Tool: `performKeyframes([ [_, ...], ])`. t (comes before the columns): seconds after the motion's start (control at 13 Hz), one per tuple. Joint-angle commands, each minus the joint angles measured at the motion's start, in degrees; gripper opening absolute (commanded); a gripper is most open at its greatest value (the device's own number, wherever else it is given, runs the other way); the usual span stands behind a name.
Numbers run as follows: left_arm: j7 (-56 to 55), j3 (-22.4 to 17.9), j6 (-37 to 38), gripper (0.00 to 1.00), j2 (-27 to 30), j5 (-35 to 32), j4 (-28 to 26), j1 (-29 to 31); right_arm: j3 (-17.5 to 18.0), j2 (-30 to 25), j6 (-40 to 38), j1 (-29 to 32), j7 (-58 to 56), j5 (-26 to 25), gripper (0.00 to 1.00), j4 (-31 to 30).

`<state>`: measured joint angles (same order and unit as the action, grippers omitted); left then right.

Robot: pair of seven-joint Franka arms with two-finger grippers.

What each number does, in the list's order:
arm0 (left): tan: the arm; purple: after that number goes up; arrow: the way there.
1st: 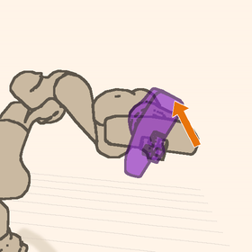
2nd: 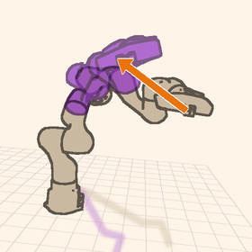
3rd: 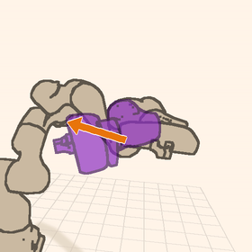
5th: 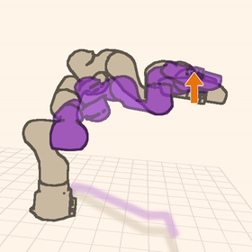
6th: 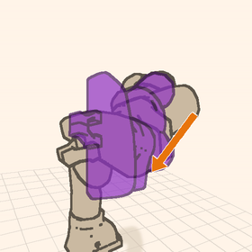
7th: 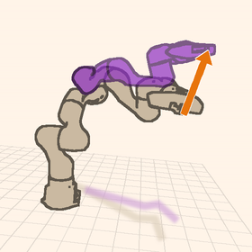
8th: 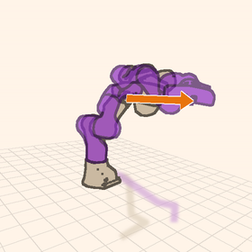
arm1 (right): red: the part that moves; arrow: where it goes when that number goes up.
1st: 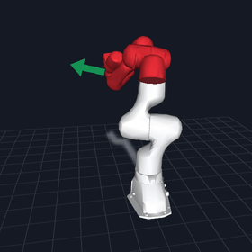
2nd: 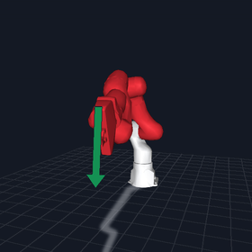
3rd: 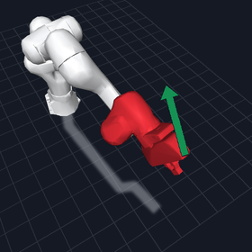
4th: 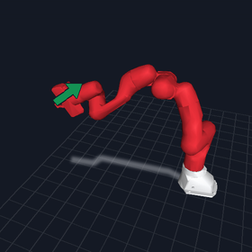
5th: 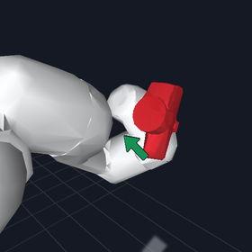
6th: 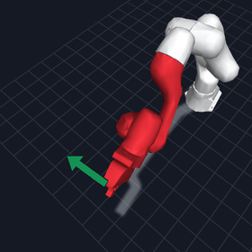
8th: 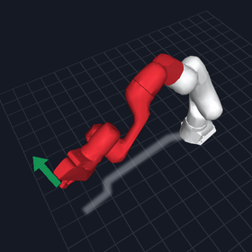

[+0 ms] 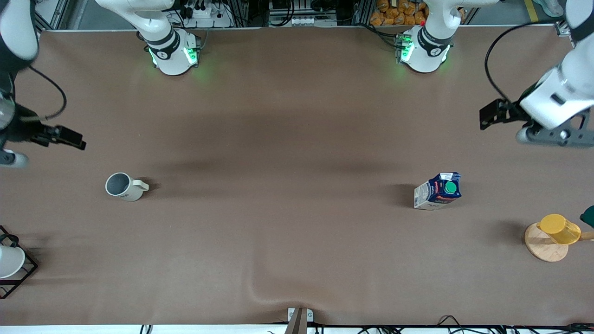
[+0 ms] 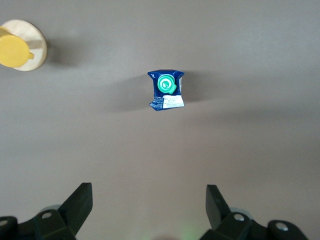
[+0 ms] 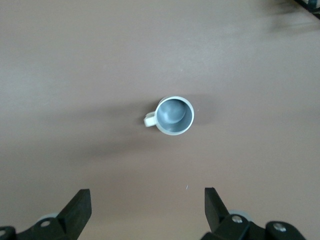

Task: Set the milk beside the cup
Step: 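Lower the left gripper onto the milk carton while the right gripper reaches the mug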

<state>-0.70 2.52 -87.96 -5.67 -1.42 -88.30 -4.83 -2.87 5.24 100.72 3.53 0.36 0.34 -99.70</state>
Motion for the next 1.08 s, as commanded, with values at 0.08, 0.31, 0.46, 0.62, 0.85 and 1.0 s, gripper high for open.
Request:
performKeyframes([
  [0.08, 0.53, 0.11, -2.64, 1.0, -6.88, -0.52, 1.29, -0.44, 0.41, 3.18, 14.75, 4.46, -7.2, -0.08, 1.0, -11.83],
  [0.31, 0.53, 0.2, -5.71, 1.0, -9.26, -1.05, -0.9, -0.27, 0.41, 10.12, 17.92, 5.42, -8.01, -0.08, 1.0, -11.75],
  [0.46, 0.53, 0.11, -9.4, 1.0, -9.62, -1.13, -3.79, -0.01, 0.41, 14.34, 21.09, 5.78, -8.01, -0.08, 1.0, -11.84],
  [0.62, 0.53, 0.11, -13.36, 1.0, -9.97, -1.05, -6.26, 0.08, 0.41, 16.11, 23.11, 5.78, -9.75, -0.16, 1.0, -11.92],
  [0.85, -0.78, 0.11, -16.09, 1.0, -12.6, -1.05, -6.97, -0.09, 0.41, 18.31, 26.11, 6.49, -13.89, -0.08, 0.4, -11.75],
  [1.0, -0.96, 0.11, -17.15, 1.0, -14.79, -1.05, -6.97, -0.62, 0.41, 18.23, 25.41, 5.96, -13.37, -0.08, 0.0, -11.66],
])
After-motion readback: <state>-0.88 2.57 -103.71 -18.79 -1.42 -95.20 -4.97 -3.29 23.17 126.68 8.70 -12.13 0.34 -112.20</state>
